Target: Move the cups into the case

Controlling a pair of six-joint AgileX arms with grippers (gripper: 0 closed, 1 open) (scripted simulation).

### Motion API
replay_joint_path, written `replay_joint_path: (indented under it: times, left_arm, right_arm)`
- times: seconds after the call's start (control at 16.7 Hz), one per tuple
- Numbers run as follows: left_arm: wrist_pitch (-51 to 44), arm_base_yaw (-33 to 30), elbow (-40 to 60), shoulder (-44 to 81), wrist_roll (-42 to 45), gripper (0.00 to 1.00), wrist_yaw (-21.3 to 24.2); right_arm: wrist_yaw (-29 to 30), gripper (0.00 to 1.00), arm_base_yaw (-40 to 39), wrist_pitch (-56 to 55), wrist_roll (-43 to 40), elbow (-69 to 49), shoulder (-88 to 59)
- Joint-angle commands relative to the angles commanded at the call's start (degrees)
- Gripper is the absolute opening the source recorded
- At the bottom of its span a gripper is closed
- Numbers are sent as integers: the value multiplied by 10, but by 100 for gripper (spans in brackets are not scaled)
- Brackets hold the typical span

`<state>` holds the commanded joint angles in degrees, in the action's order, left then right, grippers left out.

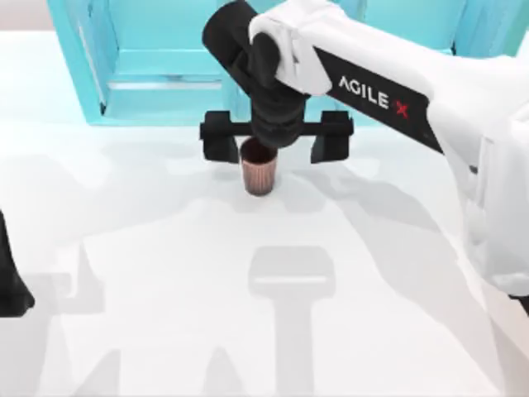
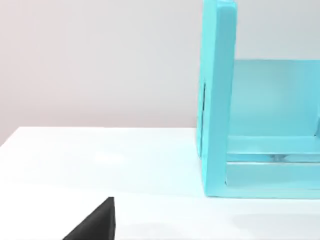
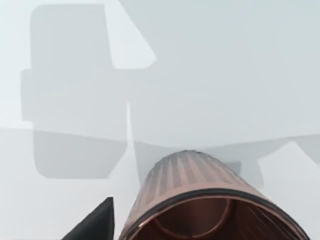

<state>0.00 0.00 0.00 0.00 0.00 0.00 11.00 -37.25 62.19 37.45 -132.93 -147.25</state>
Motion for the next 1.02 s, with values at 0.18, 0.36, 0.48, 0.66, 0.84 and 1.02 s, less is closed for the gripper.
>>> replay_joint_path:
  times: [0.18,0.36,0.48,0.66,0.84,1.02]
  left_arm:
    - [0,0,0,0,0,100,0]
    - [0,0,0,0,0,100,0]
    - [0,0,0,0,0,100,0]
    - [0,0,0,0,0,100,0]
    - [0,0,0,0,0,100,0]
    - [0,0,0,0,0,100,0]
  right_arm:
    - [0,100,0,-2,0,1,0]
    - [0,85,0,-2,0,1,0]
    - [0,70,0,-2,0,1,0]
    - [0,47,0,-2,0,1,0]
    - [0,25,0,-2,0,1,0]
    - [0,2,0,-2,0,1,0]
